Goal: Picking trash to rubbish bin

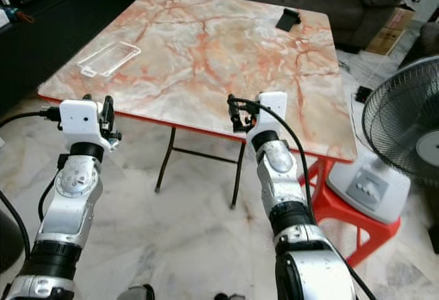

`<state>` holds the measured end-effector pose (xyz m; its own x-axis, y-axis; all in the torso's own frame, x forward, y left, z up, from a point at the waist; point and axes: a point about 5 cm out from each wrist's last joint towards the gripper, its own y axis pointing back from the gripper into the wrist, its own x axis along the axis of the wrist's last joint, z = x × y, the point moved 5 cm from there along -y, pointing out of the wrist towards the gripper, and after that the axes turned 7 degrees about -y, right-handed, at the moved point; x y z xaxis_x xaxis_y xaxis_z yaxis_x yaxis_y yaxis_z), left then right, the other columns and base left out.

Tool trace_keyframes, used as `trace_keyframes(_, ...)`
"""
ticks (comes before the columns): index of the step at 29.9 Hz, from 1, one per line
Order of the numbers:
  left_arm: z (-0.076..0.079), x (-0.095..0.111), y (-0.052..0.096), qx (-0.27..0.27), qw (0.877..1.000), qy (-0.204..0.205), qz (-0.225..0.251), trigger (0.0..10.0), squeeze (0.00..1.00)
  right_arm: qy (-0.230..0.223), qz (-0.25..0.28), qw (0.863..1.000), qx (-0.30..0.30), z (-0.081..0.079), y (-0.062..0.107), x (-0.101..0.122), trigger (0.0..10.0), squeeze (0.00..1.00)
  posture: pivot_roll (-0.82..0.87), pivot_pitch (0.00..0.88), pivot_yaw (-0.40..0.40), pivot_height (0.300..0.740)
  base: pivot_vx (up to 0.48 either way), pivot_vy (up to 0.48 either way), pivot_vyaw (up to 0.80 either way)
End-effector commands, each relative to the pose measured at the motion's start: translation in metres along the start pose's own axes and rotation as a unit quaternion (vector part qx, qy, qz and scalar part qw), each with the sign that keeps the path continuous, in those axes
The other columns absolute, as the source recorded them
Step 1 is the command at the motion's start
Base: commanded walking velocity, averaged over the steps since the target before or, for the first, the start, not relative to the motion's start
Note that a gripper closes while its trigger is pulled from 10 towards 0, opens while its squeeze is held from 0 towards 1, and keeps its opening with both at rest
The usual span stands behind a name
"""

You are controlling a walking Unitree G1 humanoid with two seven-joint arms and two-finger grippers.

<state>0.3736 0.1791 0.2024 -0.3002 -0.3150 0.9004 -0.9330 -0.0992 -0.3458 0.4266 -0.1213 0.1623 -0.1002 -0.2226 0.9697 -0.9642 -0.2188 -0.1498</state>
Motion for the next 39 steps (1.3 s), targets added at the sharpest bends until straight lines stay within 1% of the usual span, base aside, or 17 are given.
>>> trace_keyframes(1, 0.001, 0.003, 0.000, 0.001, 1.000, 0.003, 0.006, 10.0, 0.00, 0.006, -0.009, 1.000, -0.004, 0.004, 0.003, -0.005, 10.0, 0.00, 0.03, 0.064, -0.082, 0.740, -0.266, 0.000, 0.00)
trace_keyframes(5, 0.001, 0.000, 0.001, 0.001, 1.000, 0.000, -0.001, 10.0, 0.00, 0.009, -0.022, 1.000, -0.005, 0.006, 0.006, -0.013, 10.0, 0.00, 0.03, 0.065, -0.083, 0.740, -0.266, 0.000, 0.00)
trace_keyframes(11, 0.007, -0.025, 0.008, -0.011, 0.999, 0.006, -0.047, 10.0, 0.00, 0.006, -0.050, 0.999, -0.010, 0.011, 0.014, -0.030, 10.0, 0.00, 0.03, 0.067, -0.086, 0.740, 0.000, 0.000, 0.00)
trace_keyframes(13, 0.014, -0.042, 0.014, -0.027, 0.996, 0.026, -0.078, 10.0, 0.00, 0.004, -0.072, 0.997, -0.016, 0.016, 0.020, -0.043, 10.0, 0.00, 0.03, 0.067, -0.086, 0.740, 0.000, 0.000, 0.00)
trace_keyframes(15, 0.016, -0.047, 0.016, -0.033, 0.995, 0.032, -0.091, 10.0, 0.00, 0.002, -0.078, 0.997, -0.019, 0.018, 0.022, -0.046, 10.0, 0.00, 0.03, 0.067, -0.086, 0.740, 0.000, 0.000, 0.00)
trace_keyframes(16, 0.026, -0.061, 0.021, -0.049, 0.990, 0.055, -0.119, 10.0, 0.00, -0.008, -0.100, 0.995, -0.026, 0.023, 0.030, -0.059, 10.0, 0.00, 0.03, 0.069, -0.090, 0.740, 0.000, 0.000, 0.00)
trace_keyframes(20, 0.039, -0.080, 0.029, -0.074, 0.984, 0.062, -0.152, 10.0, 0.00, -0.021, -0.141, 0.989, -0.039, 0.030, 0.043, -0.081, 10.0, 0.00, 0.02, 0.067, -0.088, 0.740, 0.000, 0.000, 0.00)
trace_keyframes(22, 0.048, -0.103, 0.043, -0.093, 0.975, 0.064, -0.192, 10.0, 0.00, -0.027, -0.191, 0.979, -0.059, 0.039, 0.063, -0.107, 10.0, 0.00, 0.02, 0.068, -0.085, 0.740, 0.000, 0.000, 0.00)
trace_keyframes(23, 0.048, -0.103, 0.043, -0.093, 0.975, 0.064, -0.192, 10.0, 0.00, -0.027, -0.191, 0.979, -0.059, 0.039, 0.063, -0.107, 10.0, 0.00, 0.02, 0.068, -0.085, 0.740, 0.000, 0.000, 0.00)
trace_keyframes(24, 0.052, -0.123, 0.058, -0.098, 0.964, 0.081, -0.232, 10.0, 0.00, -0.025, -0.239, 0.967, -0.081, 0.048, 0.084, -0.131, 10.0, 0.00, 0.02, 0.068, -0.088, 0.740, 0.000, 0.000, 0.00)
trace_keyframes(26, 0.052, -0.147, 0.077, -0.095, 0.952, 0.089, -0.278, 10.0, 0.00, -0.020, -0.300, 0.948, -0.104, 0.057, 0.115, -0.159, 10.0, 0.00, 0.03, 0.070, -0.091, 0.740, 0.000, 0.000, 0.00)
trace_keyframes(28, 0.053, -0.156, 0.086, -0.101, 0.947, 0.080, -0.295, 10.0, 0.00, -0.022, -0.320, 0.941, -0.111, 0.060, 0.128, -0.168, 10.0, 0.00, 0.03, 0.070, -0.091, 0.740, 0.000, 0.000, 0.00)
trace_keyframes(30, 0.053, -0.159, 0.089, -0.103, 0.945, 0.076, -0.301, 10.0, 0.00, -0.023, -0.327, 0.938, -0.113, 0.061, 0.132, -0.171, 10.0, 0.00, 0.03, 0.070, -0.091, 0.740, 0.000, 0.000, 0.00)
trace_keyframes(31, 0.055, -0.177, 0.111, -0.112, 0.930, 0.074, -0.342, 10.0, 0.00, -0.022, -0.364, 0.922, -0.127, 0.066, 0.157, -0.188, 10.0, 0.00, 0.03, 0.068, -0.087, 0.740, 0.000, 0.000, 0.00)
trace_keyframes(34, 0.060, -0.200, 0.147, -0.132, 0.905, 0.065, -0.400, 10.0, 0.00, -0.016, -0.418, 0.895, -0.153, 0.074, 0.197, -0.209, 10.0, 0.00, 0.02, 0.060, -0.079, 0.740, 0.000, 0.000, 0.00)
trace_keyframes(37, 0.064, -0.210, 0.166, -0.137, 0.891, 0.063, -0.429, 10.0, 0.00, -0.012, -0.435, 0.885, -0.166, 0.078, 0.213, -0.215, 10.0, 0.00, 0.03, 0.051, -0.078, 0.740, 0.000, 0.000, 0.16)
trace_keyframes(39, 0.064, -0.212, 0.171, -0.139, 0.887, 0.060, -0.437, 10.0, 0.00, -0.005, -0.443, 0.881, -0.167, 0.079, 0.218, -0.217, 10.0, 0.00, 0.03, 0.045, -0.079, 0.740, 0.000, 0.000, 0.64)
